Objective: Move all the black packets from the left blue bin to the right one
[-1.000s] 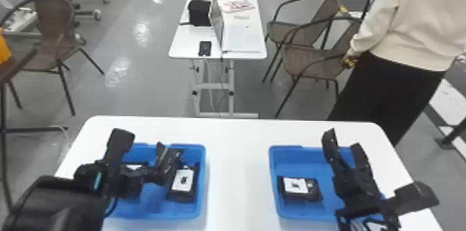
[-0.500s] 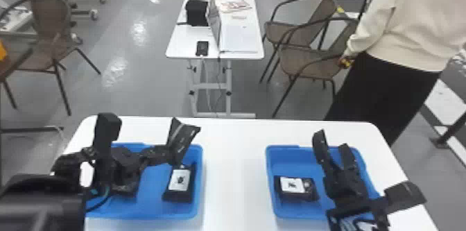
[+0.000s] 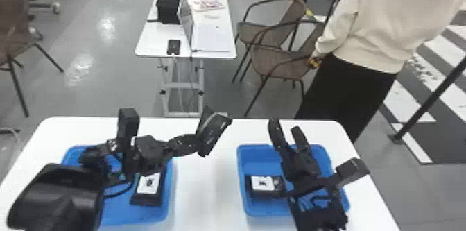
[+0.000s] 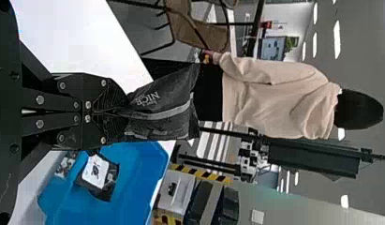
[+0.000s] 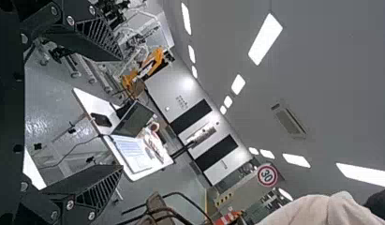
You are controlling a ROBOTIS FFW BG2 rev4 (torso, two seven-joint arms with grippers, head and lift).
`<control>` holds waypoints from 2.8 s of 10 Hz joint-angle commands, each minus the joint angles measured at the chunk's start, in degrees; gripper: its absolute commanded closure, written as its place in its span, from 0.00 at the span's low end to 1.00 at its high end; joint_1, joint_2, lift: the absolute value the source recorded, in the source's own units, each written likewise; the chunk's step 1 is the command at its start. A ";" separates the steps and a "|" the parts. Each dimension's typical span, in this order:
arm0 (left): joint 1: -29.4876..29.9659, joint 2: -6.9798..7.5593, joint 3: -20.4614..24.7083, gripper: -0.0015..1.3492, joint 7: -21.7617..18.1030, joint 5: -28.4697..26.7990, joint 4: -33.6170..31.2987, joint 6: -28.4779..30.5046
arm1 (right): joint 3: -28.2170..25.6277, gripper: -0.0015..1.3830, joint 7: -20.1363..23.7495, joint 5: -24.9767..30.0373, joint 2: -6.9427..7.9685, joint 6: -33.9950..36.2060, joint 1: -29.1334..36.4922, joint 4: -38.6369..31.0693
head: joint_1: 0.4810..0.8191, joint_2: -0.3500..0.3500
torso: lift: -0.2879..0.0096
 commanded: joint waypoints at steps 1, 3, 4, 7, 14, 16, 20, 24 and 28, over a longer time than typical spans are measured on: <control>-3.73 -0.99 -3.37 0.90 -0.02 0.33 5.46 -1.41 | 0.46 0.15 1.64 0.02 -0.06 1.03 -2.33 1.45 | 0.63 0.23 | 0.97; -6.55 -2.84 -3.81 0.90 0.24 0.95 9.33 -2.29 | 1.52 0.15 3.48 0.10 -0.06 3.49 -4.00 2.59 | 0.63 0.22 | 0.97; -6.90 -3.45 -4.25 0.90 0.24 2.00 9.50 -2.11 | 1.96 0.15 3.74 0.19 0.03 4.20 -4.61 3.39 | 0.63 0.23 | 0.97; -8.22 -4.51 -7.59 0.90 0.77 5.69 11.44 -0.53 | 3.10 0.15 4.18 0.72 0.03 4.72 -6.99 5.67 | 0.63 0.22 | 0.97; -9.97 -4.74 -10.93 0.90 0.95 8.50 13.11 -0.97 | 6.70 0.90 5.24 3.00 0.64 7.54 -9.01 8.66 | 0.63 0.26 | 0.97; -9.45 -4.74 -10.32 0.90 1.47 8.86 13.11 -1.50 | 6.62 0.92 5.06 3.18 0.64 6.92 -9.01 8.66 | 0.63 0.26 | 0.97; -5.84 -3.89 -7.06 0.12 2.09 7.89 11.35 1.58 | 3.54 0.92 5.06 2.65 0.64 5.52 -8.74 9.54 | 0.63 0.26 | 0.97; 7.17 -2.57 8.05 0.00 5.34 3.67 -2.98 7.12 | -3.49 0.92 5.06 3.88 -0.59 5.60 -8.39 17.27 | 0.63 0.26 | 0.97; 10.59 -1.69 13.24 0.15 5.60 4.37 -5.79 7.82 | -4.46 0.54 3.48 4.15 -2.96 6.31 -14.11 32.65 | 0.63 0.30 | 0.97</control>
